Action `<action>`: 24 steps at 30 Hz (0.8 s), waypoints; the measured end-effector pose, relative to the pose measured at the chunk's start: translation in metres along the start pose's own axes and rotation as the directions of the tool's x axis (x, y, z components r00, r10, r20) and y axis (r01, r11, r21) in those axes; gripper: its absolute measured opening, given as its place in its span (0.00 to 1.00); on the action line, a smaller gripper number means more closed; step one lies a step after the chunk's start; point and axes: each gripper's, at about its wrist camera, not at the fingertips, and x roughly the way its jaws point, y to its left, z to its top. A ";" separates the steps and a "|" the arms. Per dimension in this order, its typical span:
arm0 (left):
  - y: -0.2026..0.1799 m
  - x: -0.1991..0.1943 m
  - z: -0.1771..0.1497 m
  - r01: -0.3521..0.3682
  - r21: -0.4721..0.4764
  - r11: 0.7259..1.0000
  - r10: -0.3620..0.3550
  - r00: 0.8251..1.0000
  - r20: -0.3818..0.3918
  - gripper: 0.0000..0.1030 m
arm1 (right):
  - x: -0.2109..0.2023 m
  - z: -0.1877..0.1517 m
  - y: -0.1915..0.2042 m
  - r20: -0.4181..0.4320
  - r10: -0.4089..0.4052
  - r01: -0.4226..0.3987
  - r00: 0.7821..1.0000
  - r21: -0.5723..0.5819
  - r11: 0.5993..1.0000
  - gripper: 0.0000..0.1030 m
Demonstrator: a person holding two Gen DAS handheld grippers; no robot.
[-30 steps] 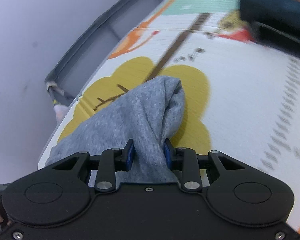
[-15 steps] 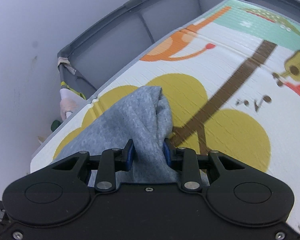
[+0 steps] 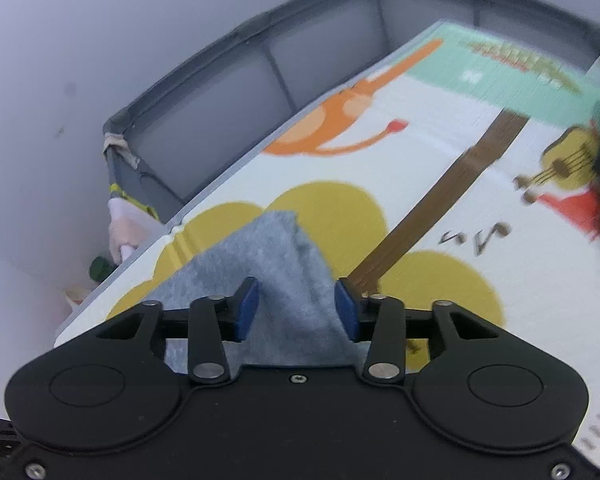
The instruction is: Fold clothes
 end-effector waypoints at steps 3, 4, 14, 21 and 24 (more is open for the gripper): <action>-0.014 -0.011 0.003 -0.053 0.067 0.996 0.051 0.998 0.024 0.34 | -0.019 0.004 -0.005 0.042 -0.005 0.005 0.999 0.007 1.000 0.46; -0.018 -0.015 0.003 -0.068 0.082 0.994 0.066 0.997 0.030 0.35 | -0.026 0.005 -0.006 0.059 0.001 -0.002 0.998 0.012 1.000 0.46; -0.053 -0.059 0.004 -0.173 0.217 0.961 0.141 0.978 0.157 0.39 | -0.052 0.000 0.024 0.106 0.124 -0.117 0.987 -0.070 0.991 0.39; -0.044 -0.032 0.026 -0.067 0.132 0.989 0.042 0.982 0.182 0.35 | -0.024 -0.010 0.045 0.055 0.146 -0.143 0.988 -0.052 0.988 0.36; -0.035 -0.007 0.029 -0.026 0.078 0.997 0.014 0.989 0.147 0.34 | -0.008 -0.017 0.045 0.029 0.125 -0.124 0.992 -0.036 0.992 0.36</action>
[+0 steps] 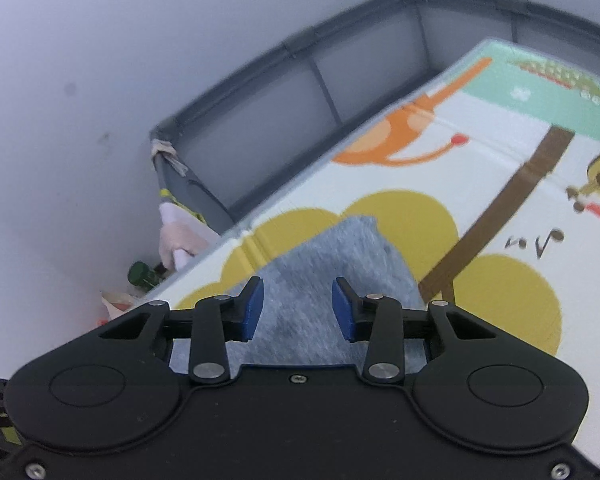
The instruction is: Fold clothes
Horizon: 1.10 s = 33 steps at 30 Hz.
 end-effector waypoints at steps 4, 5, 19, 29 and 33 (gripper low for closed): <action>0.008 0.029 -0.014 -0.011 -0.017 1.000 0.010 0.996 -0.094 0.31 | 0.017 -0.009 -0.011 -0.045 -0.061 0.061 0.997 -0.004 0.998 0.28; 0.011 0.035 -0.018 -0.021 -0.021 1.000 0.018 0.993 -0.115 0.28 | 0.021 -0.011 -0.015 -0.057 -0.081 0.080 0.995 -0.009 0.997 0.19; 0.019 0.017 -0.044 -0.031 0.011 0.999 0.033 0.991 -0.128 0.23 | -0.004 -0.016 -0.067 -0.073 -0.226 0.228 0.971 0.013 0.974 0.00; 0.004 -0.020 -0.051 -0.012 0.037 0.999 0.015 0.997 -0.079 0.29 | -0.084 -0.042 -0.052 0.046 -0.277 0.278 0.960 -0.020 0.960 0.10; -0.014 -0.019 -0.053 0.049 0.061 0.997 -0.045 0.997 -0.067 0.31 | -0.095 -0.051 -0.034 0.056 -0.229 0.232 0.972 -0.047 0.972 0.13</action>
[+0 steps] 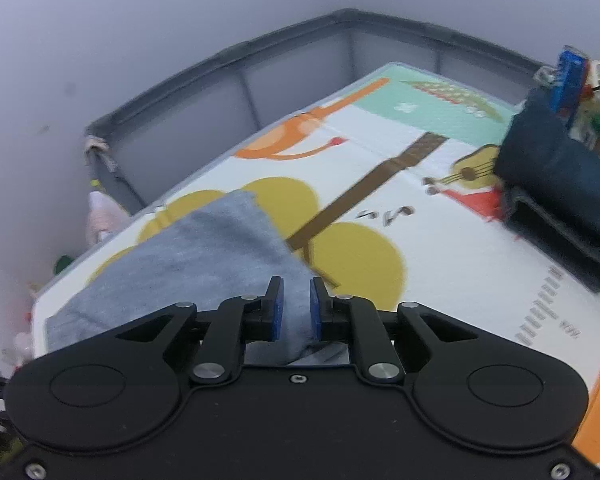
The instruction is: Fold clothes
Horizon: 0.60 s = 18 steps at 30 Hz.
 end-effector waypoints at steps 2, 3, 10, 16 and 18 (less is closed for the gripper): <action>-0.010 0.006 -0.004 0.026 0.010 1.000 -0.026 1.000 -0.006 0.32 | 0.004 -0.005 0.007 -0.017 0.008 -0.008 1.000 0.002 1.000 0.13; -0.014 0.009 -0.006 0.039 0.015 0.999 -0.039 0.999 -0.009 0.33 | 0.007 -0.008 0.009 -0.028 0.008 -0.008 1.000 0.006 1.000 0.13; -0.019 0.037 -0.024 -0.016 0.004 1.000 0.016 0.996 -0.086 0.38 | 0.029 -0.031 0.002 -0.081 -0.008 0.010 0.997 0.027 1.000 0.12; -0.017 0.024 -0.029 -0.045 0.034 0.998 0.047 0.996 -0.080 0.37 | 0.027 -0.044 -0.007 -0.074 -0.011 0.014 0.997 0.044 0.999 0.12; -0.015 0.014 -0.030 -0.052 0.038 0.998 0.054 0.996 -0.073 0.38 | 0.019 -0.043 -0.006 -0.080 -0.041 0.045 0.996 0.051 0.998 0.12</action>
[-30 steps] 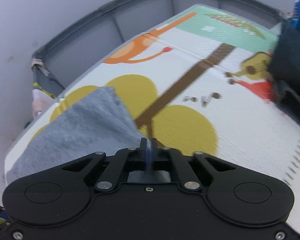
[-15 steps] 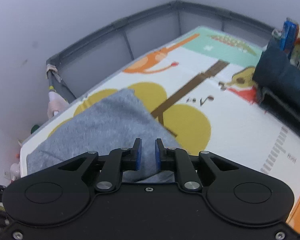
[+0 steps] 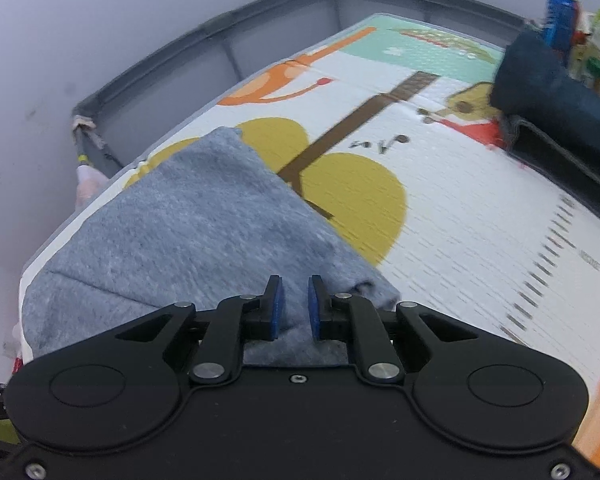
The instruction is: Fold clothes
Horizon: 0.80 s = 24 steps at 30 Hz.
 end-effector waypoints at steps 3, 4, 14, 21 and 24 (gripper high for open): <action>0.004 -0.013 -0.002 -0.017 -0.015 1.000 0.018 1.000 0.013 0.40 | -0.023 -0.004 0.012 0.036 -0.081 0.083 0.996 -0.052 0.995 0.21; 0.004 -0.016 -0.002 -0.028 -0.017 0.999 0.028 0.999 0.015 0.40 | -0.032 -0.007 0.018 0.054 -0.104 0.108 0.993 -0.076 0.991 0.25; -0.013 -0.058 -0.010 -0.094 0.018 0.995 0.092 0.992 0.083 0.57 | -0.104 -0.046 0.061 0.079 -0.160 0.171 0.984 -0.165 0.971 0.52; -0.025 -0.079 -0.024 -0.122 0.017 0.992 0.120 0.988 0.102 0.68 | -0.138 -0.082 0.072 0.048 -0.165 0.170 0.985 -0.125 0.977 0.68; -0.029 -0.084 -0.031 -0.138 0.016 0.990 0.136 0.986 0.100 0.73 | -0.149 -0.097 0.077 0.037 -0.168 0.171 0.985 -0.115 0.979 0.72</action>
